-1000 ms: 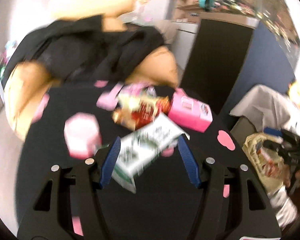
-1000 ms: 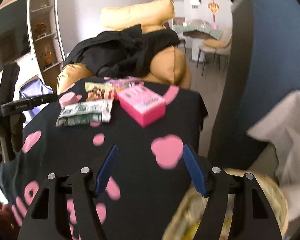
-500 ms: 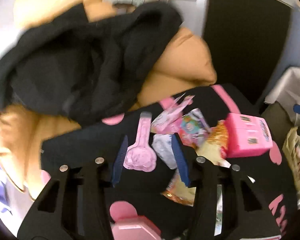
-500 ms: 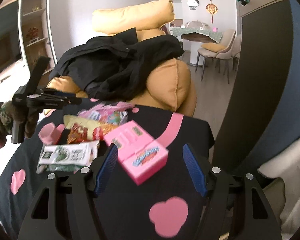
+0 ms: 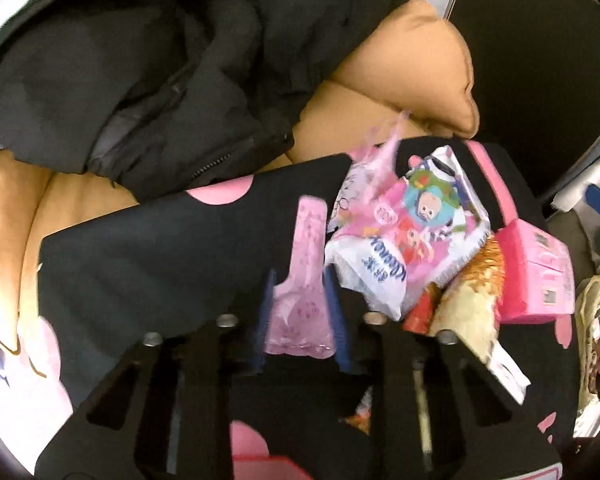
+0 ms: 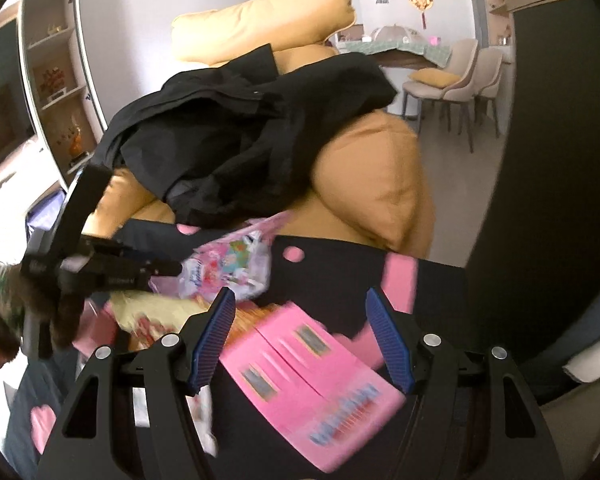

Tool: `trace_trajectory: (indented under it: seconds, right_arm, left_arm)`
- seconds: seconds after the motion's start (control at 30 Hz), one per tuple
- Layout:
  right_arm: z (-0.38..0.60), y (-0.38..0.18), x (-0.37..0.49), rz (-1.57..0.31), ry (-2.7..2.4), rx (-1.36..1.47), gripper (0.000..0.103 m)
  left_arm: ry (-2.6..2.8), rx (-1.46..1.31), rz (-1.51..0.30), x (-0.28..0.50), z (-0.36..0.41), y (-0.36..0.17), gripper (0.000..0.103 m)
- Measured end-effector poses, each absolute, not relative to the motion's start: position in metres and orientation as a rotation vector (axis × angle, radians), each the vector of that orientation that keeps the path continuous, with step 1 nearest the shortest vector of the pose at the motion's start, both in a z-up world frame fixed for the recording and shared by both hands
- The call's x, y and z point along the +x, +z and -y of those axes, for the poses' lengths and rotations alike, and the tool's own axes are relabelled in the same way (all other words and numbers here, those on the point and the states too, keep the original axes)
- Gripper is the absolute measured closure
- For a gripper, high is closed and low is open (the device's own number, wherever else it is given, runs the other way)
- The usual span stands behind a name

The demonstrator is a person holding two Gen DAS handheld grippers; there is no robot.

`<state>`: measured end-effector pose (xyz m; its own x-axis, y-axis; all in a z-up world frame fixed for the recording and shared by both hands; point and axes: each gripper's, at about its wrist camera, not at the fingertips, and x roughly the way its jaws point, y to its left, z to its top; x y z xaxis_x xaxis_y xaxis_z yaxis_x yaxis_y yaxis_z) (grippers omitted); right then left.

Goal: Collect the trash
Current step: 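Grasp the pink plastic scoop with the left gripper while the right grasps the pink cartoon candy wrapper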

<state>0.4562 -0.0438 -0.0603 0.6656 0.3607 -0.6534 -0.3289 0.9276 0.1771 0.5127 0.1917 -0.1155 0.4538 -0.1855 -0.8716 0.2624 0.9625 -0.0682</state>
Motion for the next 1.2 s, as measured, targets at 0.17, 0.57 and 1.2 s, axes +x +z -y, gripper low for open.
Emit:
trace_trajectory:
  seconds: [0.17, 0.57, 1.2]
  right_arm:
    - [0.001, -0.059, 0.487, -0.789, 0.417, 0.072, 0.039]
    - [-0.064, -0.105, 0.586, -0.984, 0.388, 0.126, 0.039]
    - [-0.074, -0.106, 0.578, -1.103, 0.655, -0.33, 0.091]
  left_arm:
    - [-0.289, -0.016, -1.008, 0.473, -0.214, -0.095, 0.103]
    - [-0.296, -0.073, -0.901, 0.422, -0.254, -0.084, 0.071]
    - [-0.298, -0.114, -0.939, 0.449, -0.25, -0.086, 0.052]
